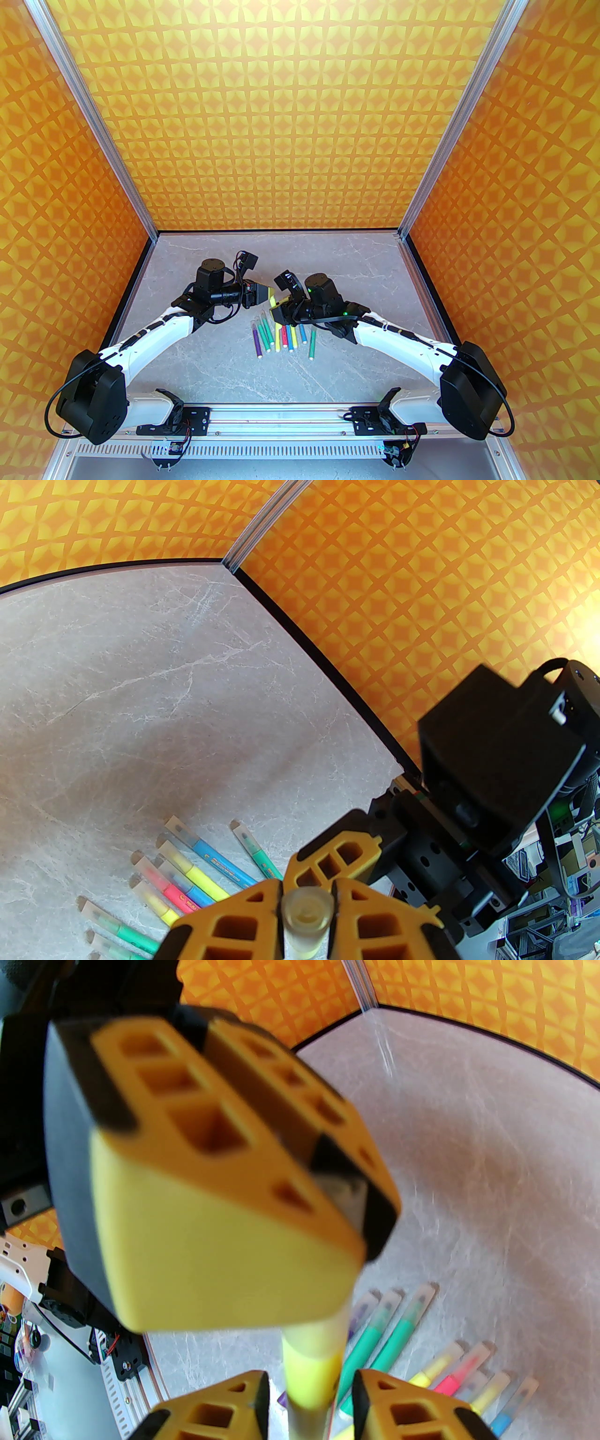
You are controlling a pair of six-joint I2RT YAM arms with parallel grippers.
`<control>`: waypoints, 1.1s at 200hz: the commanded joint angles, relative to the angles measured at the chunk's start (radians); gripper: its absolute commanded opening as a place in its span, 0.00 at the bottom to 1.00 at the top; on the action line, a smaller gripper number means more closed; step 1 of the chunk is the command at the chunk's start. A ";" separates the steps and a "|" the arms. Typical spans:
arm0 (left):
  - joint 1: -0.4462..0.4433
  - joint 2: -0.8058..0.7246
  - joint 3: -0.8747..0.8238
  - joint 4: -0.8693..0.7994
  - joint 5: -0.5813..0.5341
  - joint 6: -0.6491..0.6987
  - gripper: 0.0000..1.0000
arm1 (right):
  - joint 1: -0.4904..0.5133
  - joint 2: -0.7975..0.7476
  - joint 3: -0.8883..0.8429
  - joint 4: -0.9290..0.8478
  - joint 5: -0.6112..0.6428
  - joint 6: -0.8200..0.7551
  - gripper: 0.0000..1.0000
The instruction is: Open the pen caps
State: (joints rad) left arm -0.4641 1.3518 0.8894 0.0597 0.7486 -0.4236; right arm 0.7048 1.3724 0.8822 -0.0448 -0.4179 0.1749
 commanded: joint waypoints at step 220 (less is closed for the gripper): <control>0.077 -0.005 0.077 0.031 -0.042 -0.116 0.00 | 0.001 -0.033 -0.118 0.021 -0.003 -0.047 0.00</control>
State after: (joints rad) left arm -0.4419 1.3514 0.9031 0.0479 0.7616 -0.4950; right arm 0.7048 1.3548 0.8120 0.0551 -0.4164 0.1661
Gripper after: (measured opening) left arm 0.159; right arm 0.141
